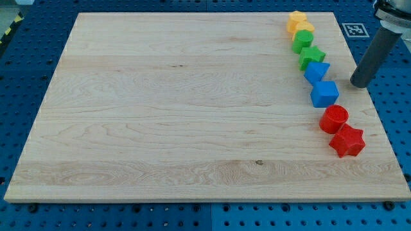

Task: Point your arm closer to the red star

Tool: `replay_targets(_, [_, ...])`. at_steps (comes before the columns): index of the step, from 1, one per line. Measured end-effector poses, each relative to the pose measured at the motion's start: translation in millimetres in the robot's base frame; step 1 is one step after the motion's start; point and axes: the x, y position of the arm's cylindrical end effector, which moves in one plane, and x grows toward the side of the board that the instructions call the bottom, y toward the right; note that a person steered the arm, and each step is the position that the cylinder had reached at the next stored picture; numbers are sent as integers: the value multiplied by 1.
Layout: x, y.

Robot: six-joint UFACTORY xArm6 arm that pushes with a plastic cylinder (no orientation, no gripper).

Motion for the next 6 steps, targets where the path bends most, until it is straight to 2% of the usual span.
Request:
replay_targets(2, [8,23])
replay_targets(4, [83,15])
replay_targets(6, [100,-7])
